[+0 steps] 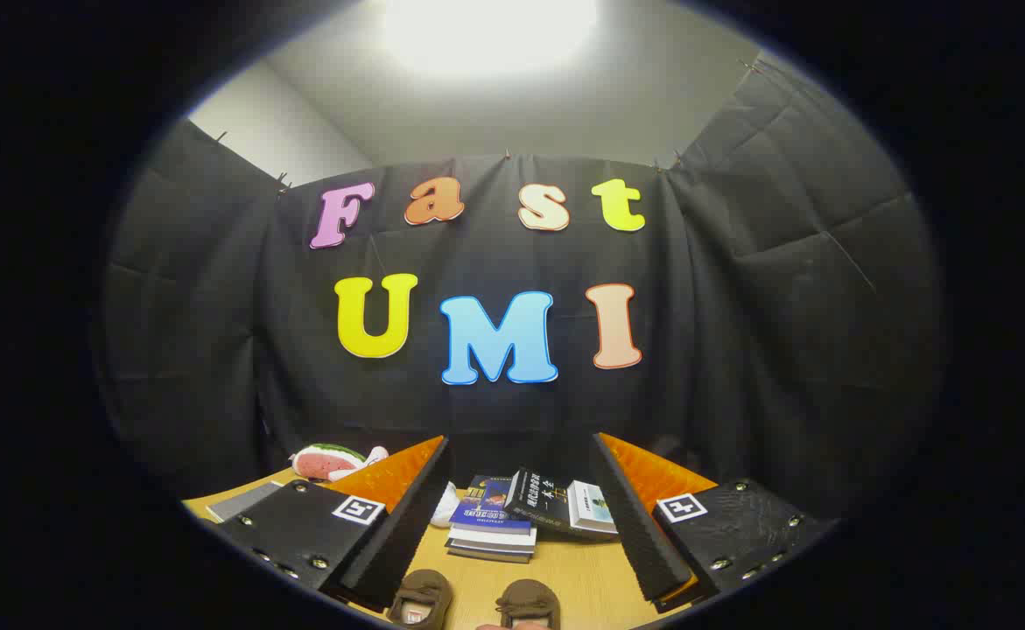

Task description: Open the storage box then place both shoes into the box .Put the left shoe in first, then the right shoe, with the right side of both shoes facing outward in a uniform manner.

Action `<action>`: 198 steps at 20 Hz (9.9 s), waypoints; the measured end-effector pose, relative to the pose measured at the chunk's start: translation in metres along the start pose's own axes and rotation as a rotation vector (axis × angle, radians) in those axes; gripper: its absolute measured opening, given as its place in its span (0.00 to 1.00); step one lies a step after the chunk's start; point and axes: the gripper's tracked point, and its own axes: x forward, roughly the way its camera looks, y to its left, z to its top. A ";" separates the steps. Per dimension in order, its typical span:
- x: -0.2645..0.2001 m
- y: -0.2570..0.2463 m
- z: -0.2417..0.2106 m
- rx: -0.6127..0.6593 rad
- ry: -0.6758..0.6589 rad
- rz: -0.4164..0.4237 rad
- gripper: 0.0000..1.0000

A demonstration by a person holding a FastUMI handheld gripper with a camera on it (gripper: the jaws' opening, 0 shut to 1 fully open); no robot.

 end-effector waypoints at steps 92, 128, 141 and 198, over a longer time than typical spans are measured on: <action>-0.019 0.305 -0.251 0.927 1.219 0.891 0.00; -0.020 0.660 -0.226 0.377 1.334 0.839 0.00; -0.015 0.678 -0.319 0.078 1.359 0.740 0.26; -0.029 0.121 -0.352 0.090 1.402 0.160 0.78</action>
